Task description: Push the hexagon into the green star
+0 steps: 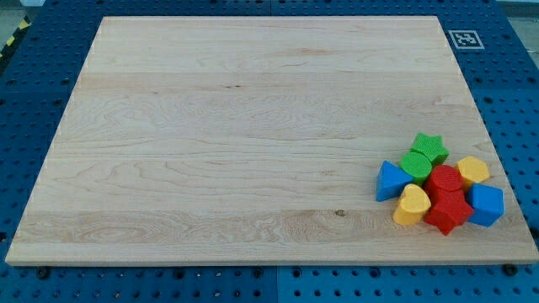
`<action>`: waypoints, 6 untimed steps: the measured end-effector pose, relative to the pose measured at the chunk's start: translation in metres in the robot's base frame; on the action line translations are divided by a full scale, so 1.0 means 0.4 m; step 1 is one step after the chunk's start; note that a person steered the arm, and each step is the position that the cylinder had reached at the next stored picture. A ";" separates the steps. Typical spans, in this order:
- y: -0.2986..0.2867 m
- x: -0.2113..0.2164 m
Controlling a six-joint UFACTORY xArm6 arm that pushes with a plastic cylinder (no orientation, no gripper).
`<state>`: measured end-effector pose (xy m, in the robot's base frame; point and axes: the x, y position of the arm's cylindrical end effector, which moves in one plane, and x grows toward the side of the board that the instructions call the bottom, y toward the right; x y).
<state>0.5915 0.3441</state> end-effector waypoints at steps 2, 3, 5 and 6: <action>-0.125 -0.005; -0.191 -0.093; -0.242 -0.179; -0.167 -0.155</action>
